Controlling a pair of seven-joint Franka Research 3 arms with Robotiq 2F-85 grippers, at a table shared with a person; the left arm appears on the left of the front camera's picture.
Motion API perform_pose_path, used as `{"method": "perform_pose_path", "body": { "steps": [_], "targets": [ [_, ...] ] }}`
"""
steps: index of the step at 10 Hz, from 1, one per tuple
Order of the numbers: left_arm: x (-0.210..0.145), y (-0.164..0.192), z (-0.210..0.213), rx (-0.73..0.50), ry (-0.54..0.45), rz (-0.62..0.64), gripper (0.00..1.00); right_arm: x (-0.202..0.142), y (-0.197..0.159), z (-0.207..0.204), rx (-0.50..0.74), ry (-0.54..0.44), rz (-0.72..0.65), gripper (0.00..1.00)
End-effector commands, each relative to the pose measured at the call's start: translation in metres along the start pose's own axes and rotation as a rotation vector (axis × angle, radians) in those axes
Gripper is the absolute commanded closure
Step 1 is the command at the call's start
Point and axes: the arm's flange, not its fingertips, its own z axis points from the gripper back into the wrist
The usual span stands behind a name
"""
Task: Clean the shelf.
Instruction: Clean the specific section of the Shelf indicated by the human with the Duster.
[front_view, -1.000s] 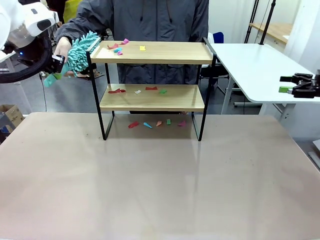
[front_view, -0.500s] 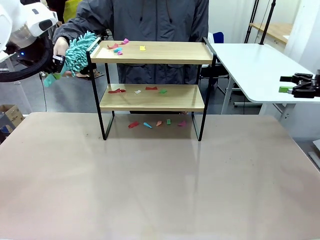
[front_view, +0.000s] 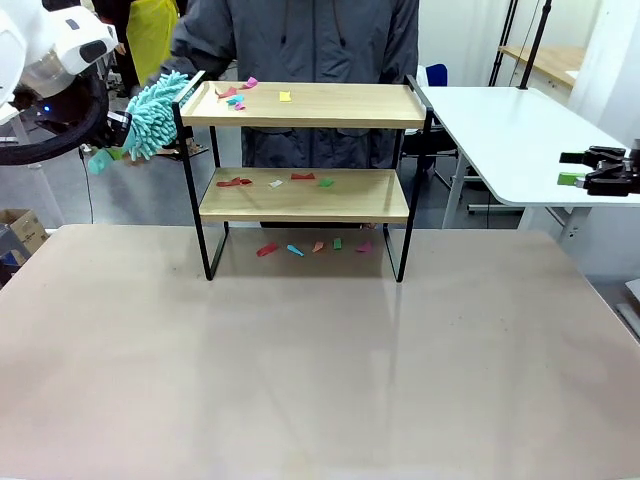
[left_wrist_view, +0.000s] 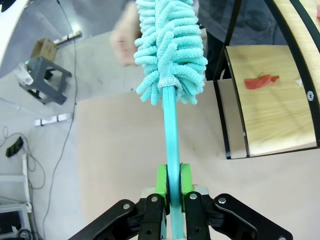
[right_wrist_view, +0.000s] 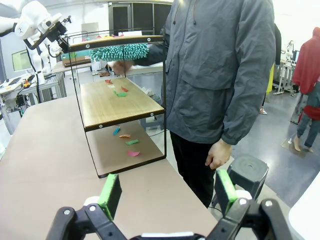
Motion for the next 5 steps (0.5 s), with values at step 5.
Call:
{"method": "perform_pose_path", "body": {
  "steps": [5],
  "targets": [
    [-0.001, 0.04, 0.023, 0.043, 0.048, -0.207, 0.87, 0.003, 0.0, -0.002, 0.001, -0.003, 0.005, 0.0]
  ]
}}
